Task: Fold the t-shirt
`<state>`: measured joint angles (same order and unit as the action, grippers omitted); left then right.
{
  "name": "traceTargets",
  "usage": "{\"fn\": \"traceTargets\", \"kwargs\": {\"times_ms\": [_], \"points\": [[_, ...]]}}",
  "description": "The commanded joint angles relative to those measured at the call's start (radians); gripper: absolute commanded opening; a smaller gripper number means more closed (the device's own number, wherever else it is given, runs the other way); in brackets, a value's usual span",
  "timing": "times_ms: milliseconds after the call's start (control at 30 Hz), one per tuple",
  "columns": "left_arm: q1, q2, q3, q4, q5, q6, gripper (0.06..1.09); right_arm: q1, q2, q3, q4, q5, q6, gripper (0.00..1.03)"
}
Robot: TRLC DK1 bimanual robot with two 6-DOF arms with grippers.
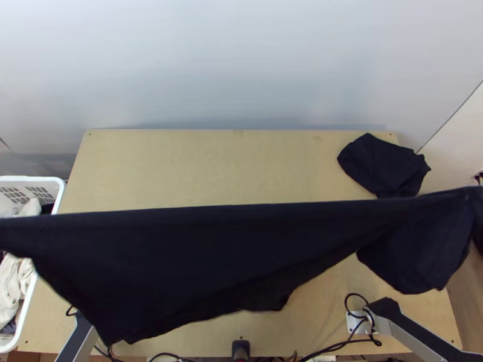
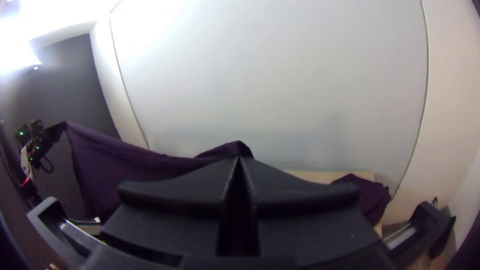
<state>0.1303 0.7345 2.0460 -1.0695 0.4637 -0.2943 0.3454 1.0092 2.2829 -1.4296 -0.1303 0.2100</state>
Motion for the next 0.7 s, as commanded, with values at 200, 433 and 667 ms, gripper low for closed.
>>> {"fn": "traceTargets", "kwargs": {"times_ms": [200,433,667], "points": [[0.034,0.017,-0.564,0.006,-0.002,-0.097,0.1,0.063,0.002,-0.51,0.299,-0.078,0.094,0.03],[0.035,0.126,-0.744,0.204,-0.048,-0.123,0.1,0.029,0.157,-0.75,0.595,-0.189,0.08,0.03],[0.02,0.373,-0.785,0.324,-0.186,-0.16,0.1,-0.066,0.439,-0.741,0.796,-0.249,0.114,0.03]]}}
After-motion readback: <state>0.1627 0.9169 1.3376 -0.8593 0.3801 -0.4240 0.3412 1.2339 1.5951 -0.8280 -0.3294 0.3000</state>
